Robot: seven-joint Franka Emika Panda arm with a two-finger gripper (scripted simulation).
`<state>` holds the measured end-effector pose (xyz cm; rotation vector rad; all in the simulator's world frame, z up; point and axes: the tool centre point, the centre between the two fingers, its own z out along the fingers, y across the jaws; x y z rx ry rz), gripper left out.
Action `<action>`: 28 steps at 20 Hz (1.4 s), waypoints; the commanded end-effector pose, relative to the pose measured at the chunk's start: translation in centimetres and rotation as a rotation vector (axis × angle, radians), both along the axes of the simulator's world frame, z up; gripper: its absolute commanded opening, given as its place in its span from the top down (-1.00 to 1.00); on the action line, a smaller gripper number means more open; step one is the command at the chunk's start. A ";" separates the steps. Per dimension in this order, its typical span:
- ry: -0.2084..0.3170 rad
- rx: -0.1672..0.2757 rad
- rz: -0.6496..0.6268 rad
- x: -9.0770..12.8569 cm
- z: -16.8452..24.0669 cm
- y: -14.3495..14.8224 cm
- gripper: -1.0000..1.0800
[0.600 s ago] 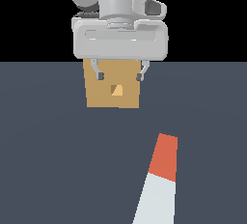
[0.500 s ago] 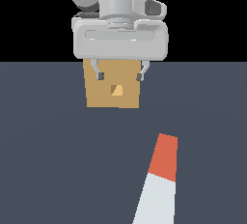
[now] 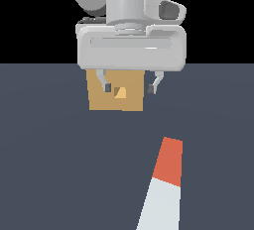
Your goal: Insert the peg into the horizontal hole in a box.
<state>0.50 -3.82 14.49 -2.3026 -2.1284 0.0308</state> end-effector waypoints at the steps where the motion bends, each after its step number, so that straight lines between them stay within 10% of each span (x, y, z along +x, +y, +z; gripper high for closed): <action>1: -0.002 -0.001 -0.040 0.6 -0.9 -2.1 -0.92; 15: -0.018 0.004 -0.303 2.8 -6.8 -15.6 -0.92; 28: -0.019 0.005 -0.336 2.8 -8.4 -17.3 -0.92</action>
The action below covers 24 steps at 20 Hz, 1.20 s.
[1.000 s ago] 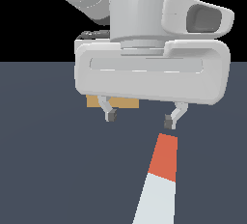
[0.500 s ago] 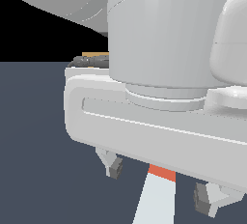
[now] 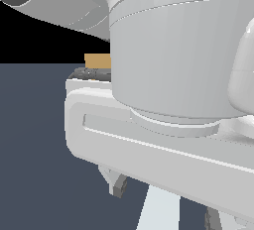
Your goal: Insert the peg into the horizontal hole in a box.
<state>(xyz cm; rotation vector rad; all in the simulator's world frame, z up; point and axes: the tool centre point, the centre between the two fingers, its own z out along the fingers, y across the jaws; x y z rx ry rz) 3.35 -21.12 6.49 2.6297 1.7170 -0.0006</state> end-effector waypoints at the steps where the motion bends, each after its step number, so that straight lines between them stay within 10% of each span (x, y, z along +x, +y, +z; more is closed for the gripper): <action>1: 0.001 0.000 0.000 -0.1 -0.8 0.0 -0.92; 13: 0.000 0.001 -0.002 0.0 -4.6 -0.1 -0.92; 14: 0.000 0.001 -0.002 0.0 -4.6 -0.1 1.00; 24: 0.000 0.001 -0.002 0.0 -4.5 -0.1 1.00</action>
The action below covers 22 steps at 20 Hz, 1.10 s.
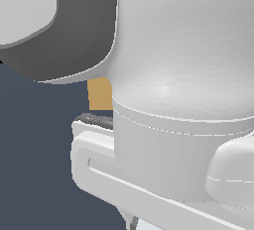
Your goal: Insert the peg into the horizontal hole in a box.
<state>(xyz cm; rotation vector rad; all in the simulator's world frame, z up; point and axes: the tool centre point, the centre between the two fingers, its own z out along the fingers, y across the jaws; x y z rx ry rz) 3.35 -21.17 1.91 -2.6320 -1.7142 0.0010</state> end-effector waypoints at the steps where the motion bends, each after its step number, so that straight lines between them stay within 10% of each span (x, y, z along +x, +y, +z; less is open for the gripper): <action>1: -0.001 0.000 0.000 0.0 0.0 0.0 1.00; 12: 0.000 0.000 0.059 -0.7 0.9 4.1 1.00; 22: -0.001 0.000 0.209 -3.4 3.3 14.3 1.00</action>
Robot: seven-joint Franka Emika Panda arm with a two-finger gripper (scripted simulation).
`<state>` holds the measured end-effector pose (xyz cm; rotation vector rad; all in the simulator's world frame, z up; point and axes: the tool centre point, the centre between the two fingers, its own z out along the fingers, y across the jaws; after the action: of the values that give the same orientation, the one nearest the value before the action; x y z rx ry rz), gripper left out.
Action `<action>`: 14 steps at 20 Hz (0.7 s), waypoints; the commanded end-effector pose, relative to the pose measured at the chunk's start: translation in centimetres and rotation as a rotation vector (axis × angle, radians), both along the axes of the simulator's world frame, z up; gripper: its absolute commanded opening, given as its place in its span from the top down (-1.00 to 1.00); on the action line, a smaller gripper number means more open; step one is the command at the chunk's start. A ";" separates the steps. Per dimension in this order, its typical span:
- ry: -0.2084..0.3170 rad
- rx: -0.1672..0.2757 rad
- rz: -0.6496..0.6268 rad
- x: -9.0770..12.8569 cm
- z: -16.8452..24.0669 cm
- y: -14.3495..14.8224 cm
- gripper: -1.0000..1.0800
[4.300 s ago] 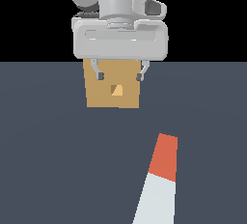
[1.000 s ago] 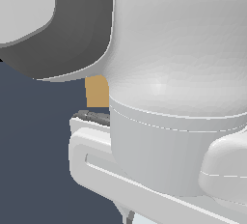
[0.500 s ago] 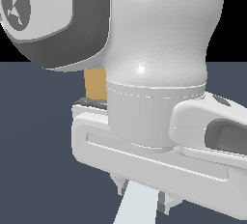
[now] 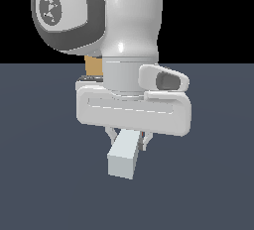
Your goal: Insert the peg into the horizontal hole in a box.
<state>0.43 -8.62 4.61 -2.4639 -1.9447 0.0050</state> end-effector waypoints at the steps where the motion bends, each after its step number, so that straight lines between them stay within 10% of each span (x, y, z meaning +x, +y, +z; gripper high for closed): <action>1: -0.004 0.000 0.043 -0.8 0.9 2.9 1.00; 14: -0.004 0.000 0.173 -4.5 3.0 11.4 1.00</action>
<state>-3.87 2.36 7.31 -2.2945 -2.1431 0.0040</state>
